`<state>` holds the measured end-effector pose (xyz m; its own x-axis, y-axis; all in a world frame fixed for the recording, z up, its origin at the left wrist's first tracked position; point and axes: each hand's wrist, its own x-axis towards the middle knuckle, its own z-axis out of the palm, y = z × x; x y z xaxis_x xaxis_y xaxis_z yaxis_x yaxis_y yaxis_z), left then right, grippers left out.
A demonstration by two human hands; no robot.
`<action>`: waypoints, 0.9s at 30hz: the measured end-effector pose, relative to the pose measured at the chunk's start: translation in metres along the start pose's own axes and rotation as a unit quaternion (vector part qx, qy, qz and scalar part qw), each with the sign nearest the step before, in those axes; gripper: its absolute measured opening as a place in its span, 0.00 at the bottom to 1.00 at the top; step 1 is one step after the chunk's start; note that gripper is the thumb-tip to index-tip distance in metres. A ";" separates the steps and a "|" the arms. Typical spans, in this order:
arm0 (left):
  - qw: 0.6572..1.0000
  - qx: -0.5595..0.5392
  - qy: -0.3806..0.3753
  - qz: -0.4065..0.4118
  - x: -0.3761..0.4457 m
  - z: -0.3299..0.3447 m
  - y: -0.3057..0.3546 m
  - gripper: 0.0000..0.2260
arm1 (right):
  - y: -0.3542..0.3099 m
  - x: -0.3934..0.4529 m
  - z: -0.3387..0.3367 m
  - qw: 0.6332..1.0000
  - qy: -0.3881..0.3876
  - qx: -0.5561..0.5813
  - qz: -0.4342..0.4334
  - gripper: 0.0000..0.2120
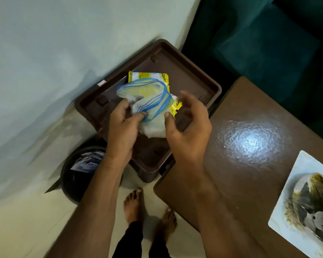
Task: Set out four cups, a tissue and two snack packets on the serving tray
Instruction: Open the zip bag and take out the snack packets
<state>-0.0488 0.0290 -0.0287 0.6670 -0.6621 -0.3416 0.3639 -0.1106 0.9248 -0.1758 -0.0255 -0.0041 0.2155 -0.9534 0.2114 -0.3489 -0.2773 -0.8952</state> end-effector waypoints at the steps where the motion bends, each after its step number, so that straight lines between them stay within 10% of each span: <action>1: 1.000 -0.012 -0.012 0.011 -0.004 -0.005 0.001 0.18 | -0.004 0.003 0.000 0.997 -0.028 0.035 0.063 0.30; 6: 0.996 -0.053 -0.066 0.039 -0.024 -0.038 0.013 0.22 | -0.020 0.009 0.007 0.918 -0.226 0.227 0.234 0.42; 10: 0.991 -0.078 -0.087 0.063 -0.038 -0.067 0.014 0.27 | -0.039 -0.001 0.027 0.929 -0.303 0.171 0.128 0.40; 17: 0.983 -0.078 0.164 0.027 -0.050 -0.129 0.002 0.16 | -0.056 -0.059 0.094 0.957 -0.279 0.077 0.033 0.29; 24: 0.959 -0.089 0.227 -0.148 -0.046 -0.208 -0.036 0.07 | -0.041 -0.127 0.136 0.858 -0.513 -0.012 0.025 0.37; 27: 0.949 -0.085 0.214 -0.215 -0.044 -0.225 -0.064 0.11 | -0.016 -0.147 0.152 0.866 -0.484 -0.125 -0.010 0.27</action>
<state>0.0455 0.2320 -0.1103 0.6227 -0.2173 -0.7517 0.7378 -0.1568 0.6565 -0.0631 0.1368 -0.0804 0.8447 -0.4354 -0.3112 -0.4976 -0.4249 -0.7563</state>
